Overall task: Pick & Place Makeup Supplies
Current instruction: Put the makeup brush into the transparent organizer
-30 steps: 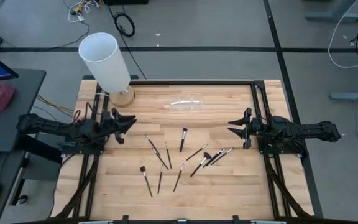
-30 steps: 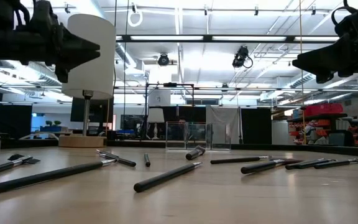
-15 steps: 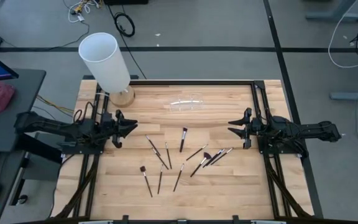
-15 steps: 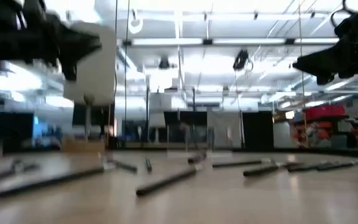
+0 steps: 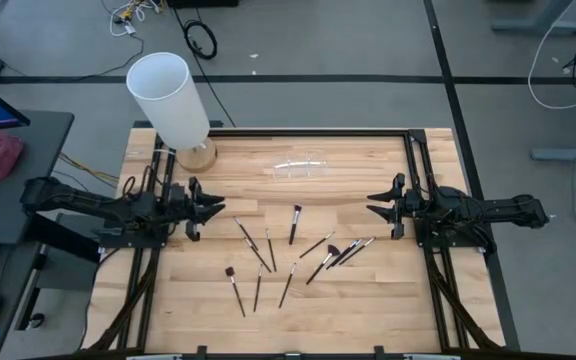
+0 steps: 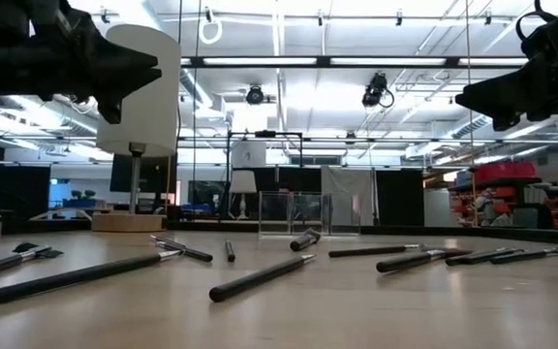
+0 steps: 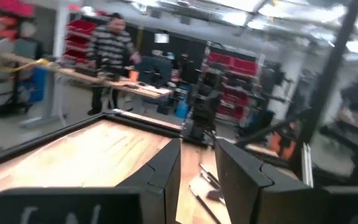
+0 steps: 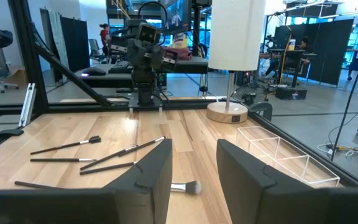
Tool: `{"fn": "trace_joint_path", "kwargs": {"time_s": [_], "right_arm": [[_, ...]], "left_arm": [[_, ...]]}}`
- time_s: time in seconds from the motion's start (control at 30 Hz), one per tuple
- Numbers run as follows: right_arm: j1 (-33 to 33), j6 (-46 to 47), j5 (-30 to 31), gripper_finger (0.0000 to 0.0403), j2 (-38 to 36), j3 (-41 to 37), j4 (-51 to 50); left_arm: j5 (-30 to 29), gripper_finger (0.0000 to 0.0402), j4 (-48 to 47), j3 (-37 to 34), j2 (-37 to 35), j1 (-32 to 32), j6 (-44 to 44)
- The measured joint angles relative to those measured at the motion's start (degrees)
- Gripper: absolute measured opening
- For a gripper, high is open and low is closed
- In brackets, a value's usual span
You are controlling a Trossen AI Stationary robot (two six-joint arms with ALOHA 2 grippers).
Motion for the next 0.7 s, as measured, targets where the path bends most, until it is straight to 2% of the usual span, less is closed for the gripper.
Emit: {"fn": "trace_joint_path", "kwargs": {"time_s": [0.13,0.4,0.6,0.7], "right_arm": [[0.0,0.0,0.0,0.0130,0.0,0.0,0.0],[0.0,0.0,0.0,0.0130,0.0,0.0,0.0],[0.0,0.0,0.0,0.0130,0.0,0.0,0.0],[0.0,0.0,0.0,0.0130,0.0,0.0,0.0]], "left_arm": [[5.5,0.0103,-3.1,0.0,0.0,0.0,1.9],[10.0,0.0103,-11.3,0.0,0.0,-0.1,0.3],[6.7,0.0103,-11.1,0.0,0.0,0.7,3.6],[6.8,0.0103,-11.2,0.0,0.7,1.6,2.5]]}}
